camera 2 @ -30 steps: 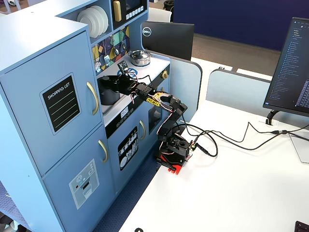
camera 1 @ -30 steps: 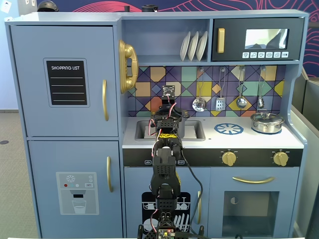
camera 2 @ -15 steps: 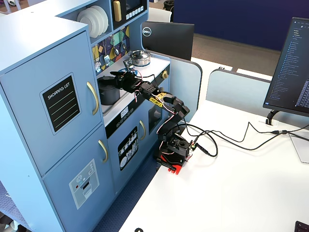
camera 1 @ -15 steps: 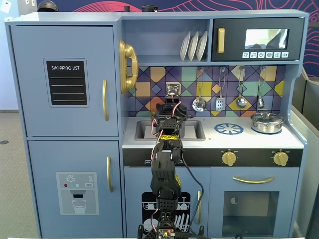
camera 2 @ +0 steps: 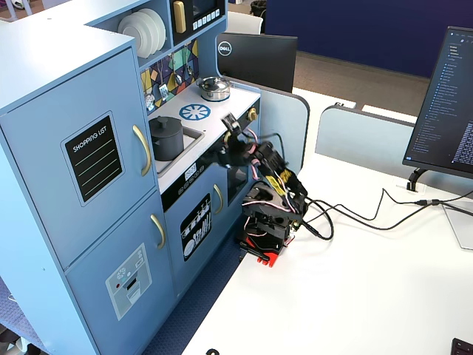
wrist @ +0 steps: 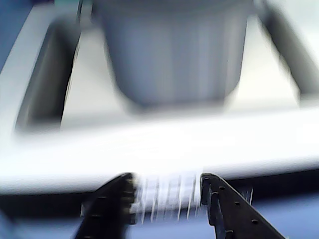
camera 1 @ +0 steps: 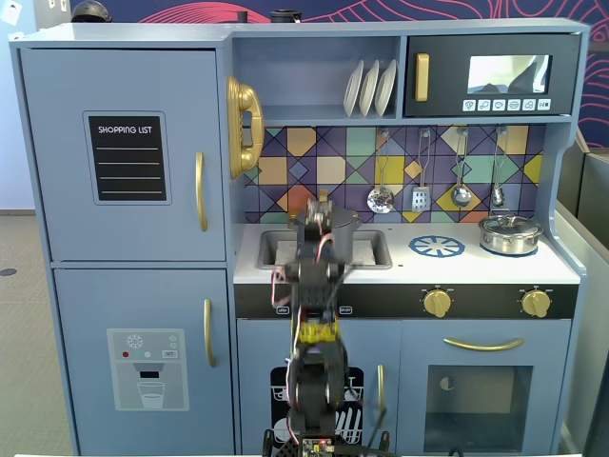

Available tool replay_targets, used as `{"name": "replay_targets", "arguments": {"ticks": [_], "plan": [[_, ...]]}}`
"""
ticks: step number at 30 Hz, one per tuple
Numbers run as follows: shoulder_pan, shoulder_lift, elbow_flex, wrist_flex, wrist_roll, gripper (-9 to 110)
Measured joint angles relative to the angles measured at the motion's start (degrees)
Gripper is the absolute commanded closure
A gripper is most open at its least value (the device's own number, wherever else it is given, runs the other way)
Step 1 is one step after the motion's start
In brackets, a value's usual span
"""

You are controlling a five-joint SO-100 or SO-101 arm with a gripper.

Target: Pick up the lid from the counter and put it on the gray recipient

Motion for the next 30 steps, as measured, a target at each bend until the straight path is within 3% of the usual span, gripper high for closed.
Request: {"name": "replay_targets", "arguments": {"ticks": [9,16,21,30], "plan": [[-3.8,4.8,29.0,-7.9,3.3,102],[-4.6,7.8,41.6,-9.9,6.2,102],[-4.4,8.7,42.3,-3.5,9.9,97],[-1.5,9.0,41.8,14.3,-5.1,93]]}}
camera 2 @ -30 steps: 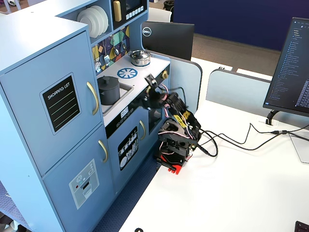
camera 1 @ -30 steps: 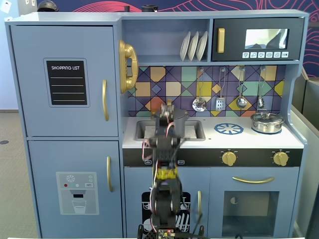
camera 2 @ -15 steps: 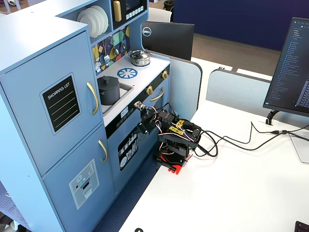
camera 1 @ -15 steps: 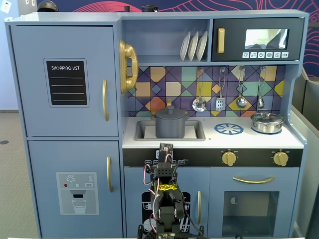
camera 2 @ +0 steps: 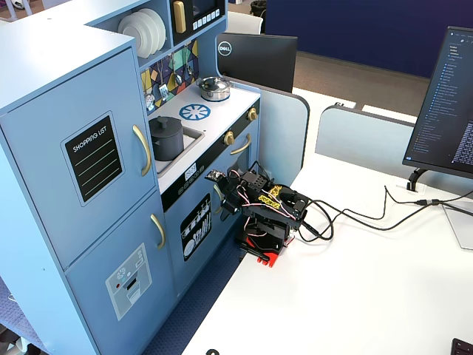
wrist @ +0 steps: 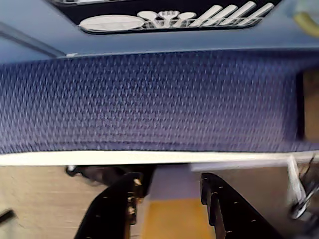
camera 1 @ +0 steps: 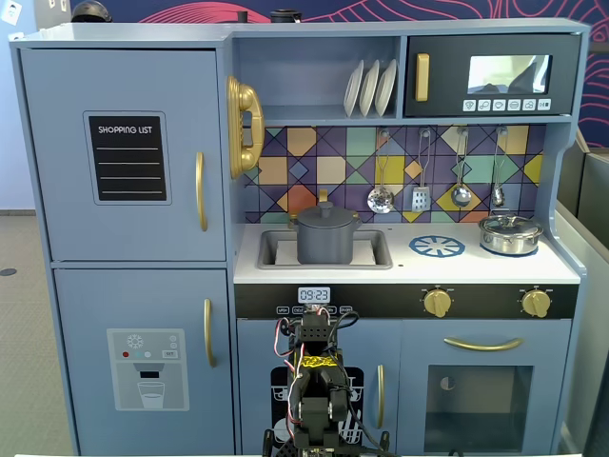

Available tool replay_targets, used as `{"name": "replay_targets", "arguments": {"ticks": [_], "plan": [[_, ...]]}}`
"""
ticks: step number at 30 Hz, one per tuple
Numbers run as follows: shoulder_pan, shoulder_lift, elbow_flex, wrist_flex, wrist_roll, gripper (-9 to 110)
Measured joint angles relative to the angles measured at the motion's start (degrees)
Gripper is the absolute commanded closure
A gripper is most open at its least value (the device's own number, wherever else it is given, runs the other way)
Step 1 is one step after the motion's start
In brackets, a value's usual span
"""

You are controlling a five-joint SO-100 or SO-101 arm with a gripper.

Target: Pick up the lid from the counter and put it on the gray recipient

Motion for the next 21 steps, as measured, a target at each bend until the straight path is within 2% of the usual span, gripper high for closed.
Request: {"name": "replay_targets", "arguments": {"ticks": [5,10,21], "plan": [[0.0,0.0,-0.1,0.3,0.0,93],[0.8,0.1,-1.2,0.4,5.4,93],[0.8,0.1,-1.2,0.4,5.9,93]]}}
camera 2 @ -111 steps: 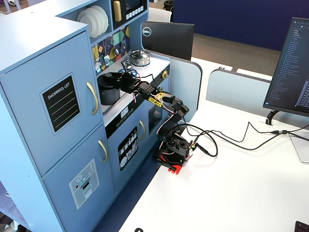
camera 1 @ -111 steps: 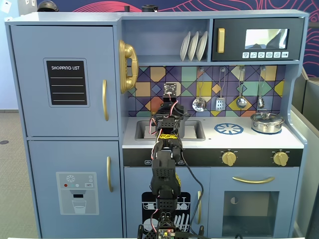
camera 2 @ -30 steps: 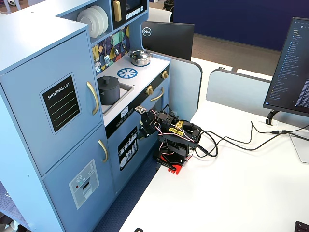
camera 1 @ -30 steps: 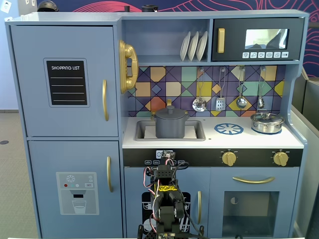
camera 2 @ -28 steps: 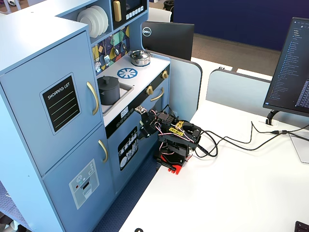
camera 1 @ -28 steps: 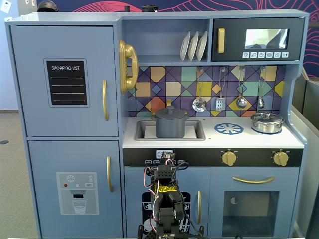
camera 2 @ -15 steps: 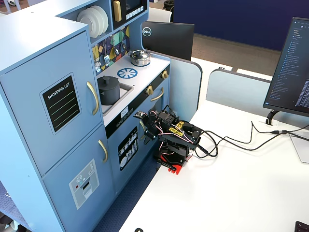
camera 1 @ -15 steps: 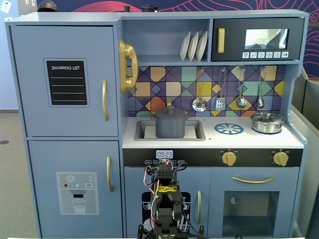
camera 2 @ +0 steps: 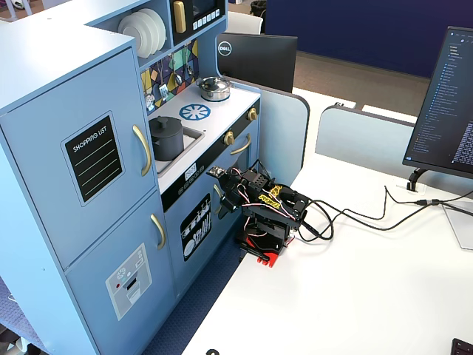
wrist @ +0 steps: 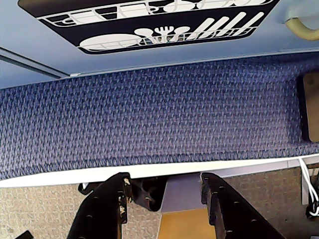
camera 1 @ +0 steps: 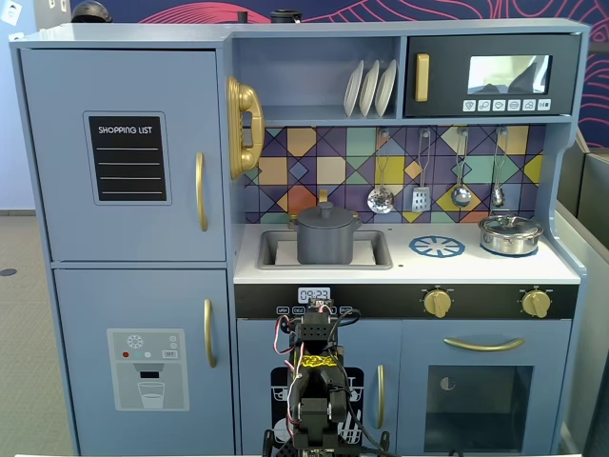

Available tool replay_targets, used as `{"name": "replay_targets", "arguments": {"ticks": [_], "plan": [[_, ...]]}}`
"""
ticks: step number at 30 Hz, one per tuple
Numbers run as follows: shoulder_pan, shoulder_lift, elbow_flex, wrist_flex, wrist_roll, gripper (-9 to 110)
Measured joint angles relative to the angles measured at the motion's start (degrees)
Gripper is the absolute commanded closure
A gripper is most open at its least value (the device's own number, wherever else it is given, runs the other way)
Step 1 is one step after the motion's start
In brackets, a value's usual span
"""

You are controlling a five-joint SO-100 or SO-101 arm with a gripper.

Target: Pick up the lid from the counter and put it on the gray recipient

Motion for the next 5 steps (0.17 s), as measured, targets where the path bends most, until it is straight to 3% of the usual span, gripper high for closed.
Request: {"name": "replay_targets", "arguments": {"ticks": [5], "plan": [[0.0,0.0,0.0,0.0,0.0,93]]}}
